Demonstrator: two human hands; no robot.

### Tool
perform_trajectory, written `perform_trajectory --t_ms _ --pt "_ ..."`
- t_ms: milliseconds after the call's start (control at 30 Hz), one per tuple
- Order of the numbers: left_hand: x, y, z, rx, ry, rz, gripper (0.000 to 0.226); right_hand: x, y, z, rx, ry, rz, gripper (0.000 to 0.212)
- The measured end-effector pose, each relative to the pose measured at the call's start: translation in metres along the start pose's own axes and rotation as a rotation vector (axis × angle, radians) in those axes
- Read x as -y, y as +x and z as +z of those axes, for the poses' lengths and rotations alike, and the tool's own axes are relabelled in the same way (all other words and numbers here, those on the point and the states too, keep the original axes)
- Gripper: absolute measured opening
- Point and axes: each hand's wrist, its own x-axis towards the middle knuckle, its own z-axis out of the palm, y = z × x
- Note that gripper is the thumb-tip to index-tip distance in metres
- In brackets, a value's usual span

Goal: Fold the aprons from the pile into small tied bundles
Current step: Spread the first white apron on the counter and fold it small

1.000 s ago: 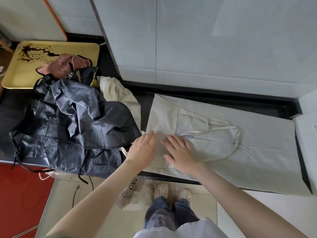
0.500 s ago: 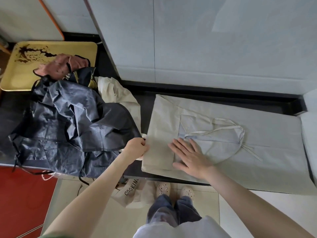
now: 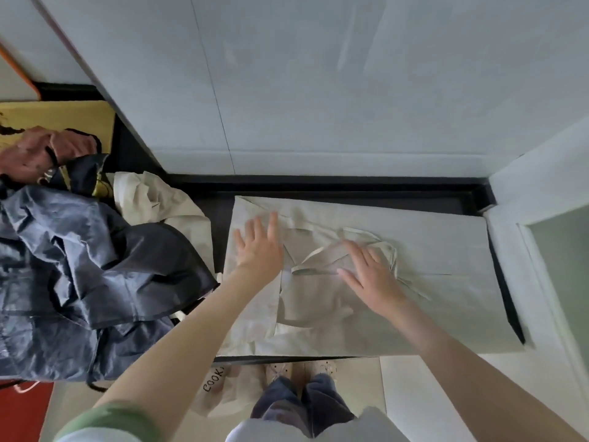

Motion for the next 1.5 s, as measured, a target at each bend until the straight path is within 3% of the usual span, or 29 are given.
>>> perform_trajectory --t_ms 100,200,267,367,467,500,600,700,733,833,933,1067,1133,1300,1433,1500 --pt "-0.015 0.027 0.000 0.057 0.064 0.102 0.080 -0.030 0.020 -0.003 -0.104 -0.103 0.188 0.059" --pt "-0.014 0.054 -0.001 0.057 0.125 0.135 0.081 -0.048 0.038 -0.016 0.034 -0.012 0.370 0.077" --pt "-0.008 0.066 -0.004 0.070 0.122 0.126 0.082 -0.056 0.049 -0.024 0.164 0.003 0.374 0.077" --pt "-0.002 0.082 -0.012 0.103 0.097 0.152 0.087 -0.065 0.055 -0.025 0.285 -0.095 0.265 0.055" --pt "-0.002 0.091 -0.022 0.085 0.189 0.154 0.077 -0.074 0.052 -0.020 0.244 -0.074 0.180 0.013" --pt "-0.003 0.092 -0.025 0.087 0.234 0.168 0.069 -0.075 0.051 -0.021 0.222 -0.044 0.174 0.008" --pt "0.000 0.095 -0.027 0.108 0.248 0.236 0.050 -0.078 0.050 -0.025 0.204 0.147 0.265 0.038" --pt "0.006 0.094 -0.028 0.098 0.171 0.238 0.044 -0.076 0.053 -0.036 0.240 0.271 0.334 0.030" --pt "0.007 0.093 -0.029 0.108 0.163 0.233 0.042 -0.074 0.054 -0.038 0.255 0.222 0.298 0.033" --pt "0.007 0.087 -0.031 0.163 0.161 0.218 0.031 -0.057 0.055 -0.038 0.313 -0.043 0.056 0.073" --pt "0.003 0.081 -0.031 0.173 0.110 0.207 0.017 -0.029 0.056 -0.020 0.369 -0.129 -0.169 0.085" --pt "0.003 0.079 -0.029 0.131 0.116 0.215 0.017 0.001 0.059 0.011 0.272 -0.224 -0.500 0.047" --pt "0.007 0.077 -0.028 0.141 0.131 0.182 0.015 0.009 0.054 0.025 0.188 -0.315 -0.572 0.031" --pt "0.012 0.071 -0.029 0.107 0.212 0.148 0.014 0.013 0.042 0.027 0.257 -0.389 -0.391 0.042" --pt "0.011 0.061 -0.030 -0.003 0.271 0.177 0.012 0.019 0.044 0.008 0.396 -0.318 -0.255 0.016" --pt "0.011 0.058 -0.036 -0.055 0.274 0.187 0.010 0.025 0.049 -0.004 0.340 -0.254 -0.173 0.016"
